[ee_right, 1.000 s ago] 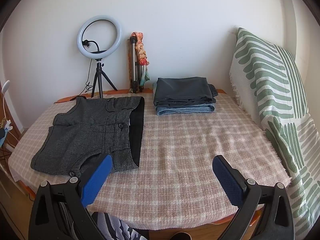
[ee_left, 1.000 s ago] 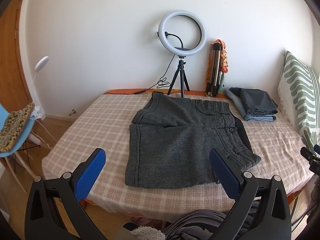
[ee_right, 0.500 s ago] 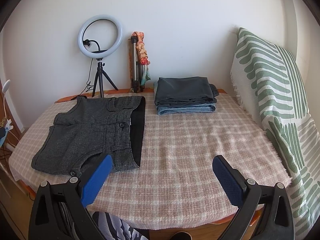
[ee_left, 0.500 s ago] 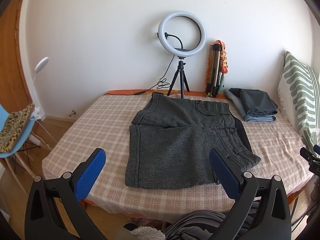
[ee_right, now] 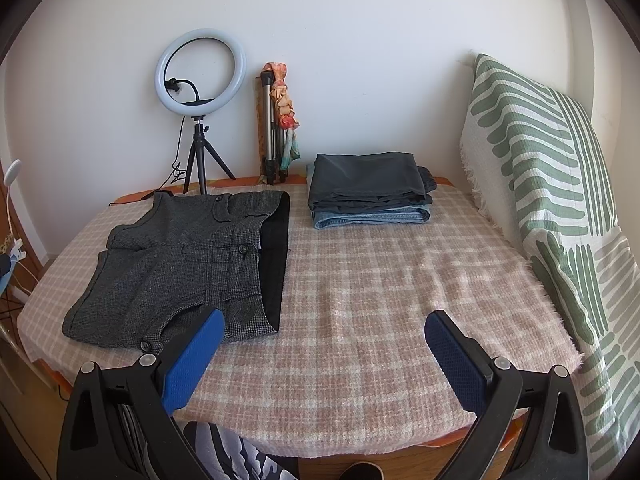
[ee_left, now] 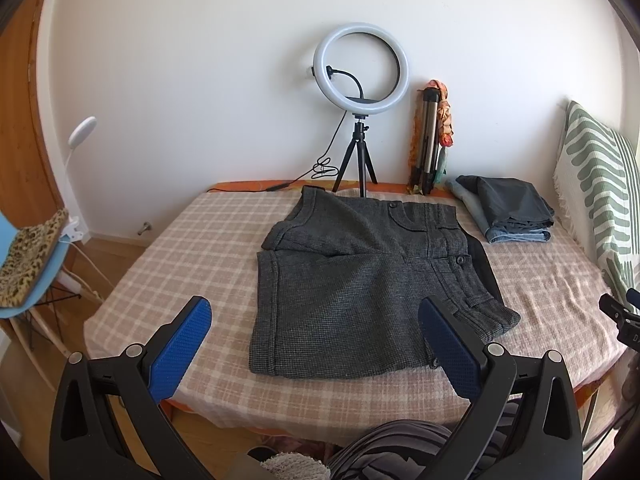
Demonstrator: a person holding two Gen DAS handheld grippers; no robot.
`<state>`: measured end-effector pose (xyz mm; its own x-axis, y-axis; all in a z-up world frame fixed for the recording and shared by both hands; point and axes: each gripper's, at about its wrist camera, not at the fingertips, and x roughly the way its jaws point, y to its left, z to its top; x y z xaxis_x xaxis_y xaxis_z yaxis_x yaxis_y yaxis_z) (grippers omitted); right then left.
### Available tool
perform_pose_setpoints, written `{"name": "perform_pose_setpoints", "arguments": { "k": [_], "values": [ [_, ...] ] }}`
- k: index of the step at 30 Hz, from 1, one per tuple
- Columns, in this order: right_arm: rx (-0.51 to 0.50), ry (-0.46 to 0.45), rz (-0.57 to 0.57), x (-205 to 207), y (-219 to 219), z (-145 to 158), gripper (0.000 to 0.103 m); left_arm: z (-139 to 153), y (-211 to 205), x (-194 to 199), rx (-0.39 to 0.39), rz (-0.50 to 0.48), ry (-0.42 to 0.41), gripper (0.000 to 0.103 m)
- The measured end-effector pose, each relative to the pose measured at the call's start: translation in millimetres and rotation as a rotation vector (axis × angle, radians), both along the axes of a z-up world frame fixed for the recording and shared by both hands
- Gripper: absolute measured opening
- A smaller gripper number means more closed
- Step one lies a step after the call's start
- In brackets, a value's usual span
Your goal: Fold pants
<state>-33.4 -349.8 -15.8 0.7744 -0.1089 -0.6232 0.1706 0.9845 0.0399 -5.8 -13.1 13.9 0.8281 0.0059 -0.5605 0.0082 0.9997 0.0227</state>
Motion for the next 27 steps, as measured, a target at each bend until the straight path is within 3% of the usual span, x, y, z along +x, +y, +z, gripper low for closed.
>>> {"name": "perform_pose_setpoints", "arguments": {
  "k": [27],
  "values": [
    [0.0,0.001,0.0,0.9,0.7,-1.0,0.102,-2.4,-0.6,0.8,-0.005,-0.006,0.006,0.103]
  ]
}}
